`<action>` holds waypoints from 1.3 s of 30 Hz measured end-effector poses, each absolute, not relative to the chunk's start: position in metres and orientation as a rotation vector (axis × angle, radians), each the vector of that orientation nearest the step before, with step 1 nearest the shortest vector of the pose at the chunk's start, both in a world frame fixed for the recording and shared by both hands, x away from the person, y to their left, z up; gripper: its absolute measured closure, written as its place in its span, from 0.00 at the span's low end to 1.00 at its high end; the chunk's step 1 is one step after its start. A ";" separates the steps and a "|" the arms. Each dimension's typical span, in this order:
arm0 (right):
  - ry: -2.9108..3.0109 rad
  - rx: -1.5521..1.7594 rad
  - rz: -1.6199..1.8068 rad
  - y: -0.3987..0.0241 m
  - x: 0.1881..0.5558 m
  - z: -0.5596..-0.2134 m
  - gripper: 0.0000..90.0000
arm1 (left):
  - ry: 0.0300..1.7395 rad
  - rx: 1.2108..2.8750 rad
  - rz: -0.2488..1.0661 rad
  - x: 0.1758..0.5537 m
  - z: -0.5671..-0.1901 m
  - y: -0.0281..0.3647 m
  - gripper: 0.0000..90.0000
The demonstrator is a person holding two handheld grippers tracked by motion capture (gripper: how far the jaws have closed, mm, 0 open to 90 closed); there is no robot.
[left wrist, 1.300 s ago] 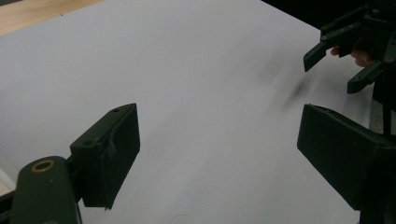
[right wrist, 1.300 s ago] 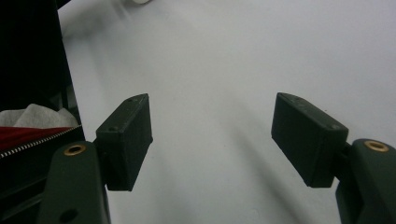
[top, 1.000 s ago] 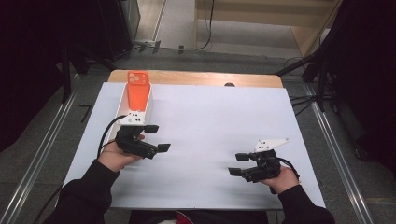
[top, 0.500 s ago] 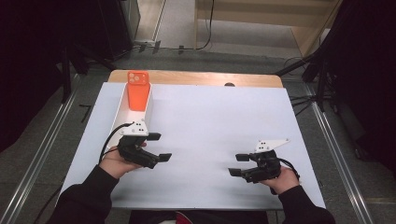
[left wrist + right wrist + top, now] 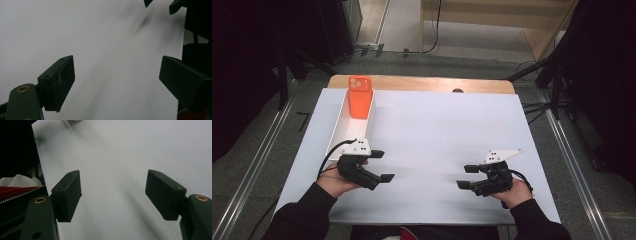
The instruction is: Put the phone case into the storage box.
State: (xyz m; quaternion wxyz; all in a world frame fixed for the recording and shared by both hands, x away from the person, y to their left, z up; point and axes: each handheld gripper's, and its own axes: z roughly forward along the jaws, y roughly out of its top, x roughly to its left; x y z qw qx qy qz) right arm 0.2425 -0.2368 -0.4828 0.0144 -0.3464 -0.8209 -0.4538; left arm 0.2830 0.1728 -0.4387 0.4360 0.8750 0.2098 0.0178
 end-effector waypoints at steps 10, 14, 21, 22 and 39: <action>-2.559 -1.073 -1.412 -0.236 0.243 -0.483 0.31 | 0.499 2.205 0.044 0.275 -0.447 0.177 0.15; -2.560 -1.071 -1.411 -0.236 0.243 -0.483 0.31 | 0.487 2.209 0.042 0.273 -0.449 0.179 0.15; -2.560 -1.065 -1.411 -0.236 0.243 -0.483 0.31 | 0.467 2.226 0.042 0.271 -0.452 0.181 0.15; -2.561 -1.064 -1.411 -0.236 0.243 -0.483 0.31 | 0.470 2.226 0.039 0.270 -0.452 0.181 0.15; -2.561 -1.061 -1.408 -0.235 0.242 -0.483 0.31 | 0.463 2.223 0.045 0.271 -0.452 0.184 0.15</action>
